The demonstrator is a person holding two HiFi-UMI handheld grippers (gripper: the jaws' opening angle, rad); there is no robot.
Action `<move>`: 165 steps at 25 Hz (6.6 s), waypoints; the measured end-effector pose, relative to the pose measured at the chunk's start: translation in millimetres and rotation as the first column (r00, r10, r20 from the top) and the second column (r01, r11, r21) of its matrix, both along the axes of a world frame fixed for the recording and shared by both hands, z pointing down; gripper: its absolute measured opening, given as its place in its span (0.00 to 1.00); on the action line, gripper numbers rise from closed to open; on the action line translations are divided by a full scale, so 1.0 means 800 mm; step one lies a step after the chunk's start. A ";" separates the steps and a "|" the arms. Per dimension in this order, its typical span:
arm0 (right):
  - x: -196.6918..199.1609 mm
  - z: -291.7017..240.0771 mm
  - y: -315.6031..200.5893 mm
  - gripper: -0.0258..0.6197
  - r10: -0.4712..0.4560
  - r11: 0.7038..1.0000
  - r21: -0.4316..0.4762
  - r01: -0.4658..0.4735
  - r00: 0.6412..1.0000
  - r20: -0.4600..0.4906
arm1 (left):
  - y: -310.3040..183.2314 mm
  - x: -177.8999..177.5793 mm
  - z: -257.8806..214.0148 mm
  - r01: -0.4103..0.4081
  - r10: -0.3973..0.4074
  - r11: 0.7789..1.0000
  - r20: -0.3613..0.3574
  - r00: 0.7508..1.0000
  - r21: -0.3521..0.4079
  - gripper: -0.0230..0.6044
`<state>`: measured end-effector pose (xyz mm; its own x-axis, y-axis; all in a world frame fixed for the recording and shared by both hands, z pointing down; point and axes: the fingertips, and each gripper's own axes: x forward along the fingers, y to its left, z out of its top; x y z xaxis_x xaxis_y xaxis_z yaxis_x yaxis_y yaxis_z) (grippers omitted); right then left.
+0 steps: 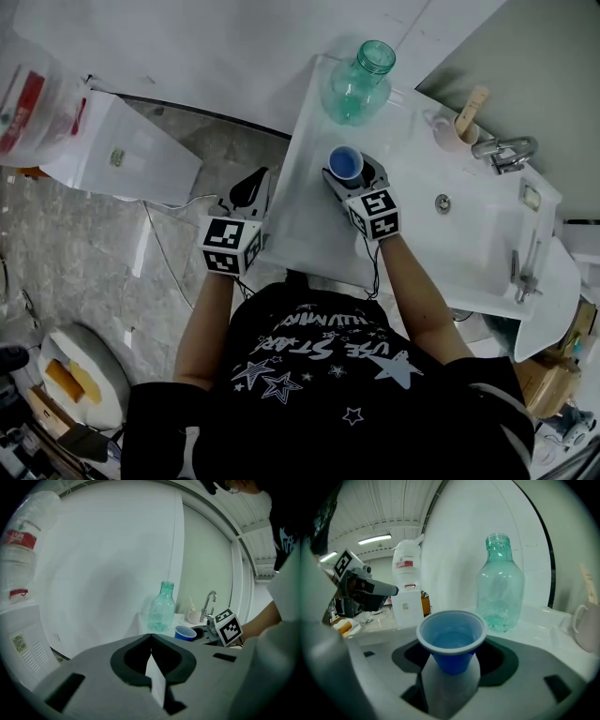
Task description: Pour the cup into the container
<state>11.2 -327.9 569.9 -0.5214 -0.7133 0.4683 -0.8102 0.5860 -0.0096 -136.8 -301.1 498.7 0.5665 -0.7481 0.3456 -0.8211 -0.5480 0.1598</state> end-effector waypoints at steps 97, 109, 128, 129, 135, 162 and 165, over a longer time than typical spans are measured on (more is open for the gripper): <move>0.122 -0.274 -0.199 0.46 0.002 0.984 0.139 0.114 0.764 -0.645 | -0.140 0.105 -0.141 -0.085 0.100 0.984 -0.090 0.991 0.159 0.05; 0.121 -0.272 -0.205 0.46 0.018 0.980 0.147 0.135 0.674 -0.738 | -0.141 0.104 -0.136 -0.092 0.108 0.984 -0.106 0.988 0.151 0.06; 0.123 -0.269 -0.211 0.46 0.041 0.975 0.155 0.159 0.557 -0.830 | -0.143 0.108 -0.133 -0.093 0.114 0.985 -0.142 0.983 0.142 0.05; 0.124 -0.270 -0.212 0.46 0.044 0.974 0.157 0.160 0.549 -0.834 | -0.142 0.109 -0.133 -0.094 0.115 0.985 -0.143 0.983 0.143 0.05; 0.125 -0.271 -0.214 0.46 0.060 0.973 0.167 0.158 0.529 -0.847 | -0.143 0.107 -0.134 -0.092 0.113 0.985 -0.147 0.983 0.145 0.05; 0.127 -0.280 -0.207 0.46 0.075 0.980 0.176 0.096 0.638 -0.766 | -0.137 0.102 -0.138 -0.092 0.114 0.985 -0.143 0.983 0.147 0.05; 0.126 -0.284 -0.201 0.46 0.072 0.982 0.172 0.073 0.703 -0.708 | -0.133 0.102 -0.142 -0.093 0.114 0.984 -0.139 0.984 0.151 0.05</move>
<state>112.3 -489.0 342.8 -0.0871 -0.8188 0.5674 -0.5333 0.5194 0.6677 -55.1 -407.4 385.3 0.6799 -0.7186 0.1463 -0.7323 -0.6547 0.1875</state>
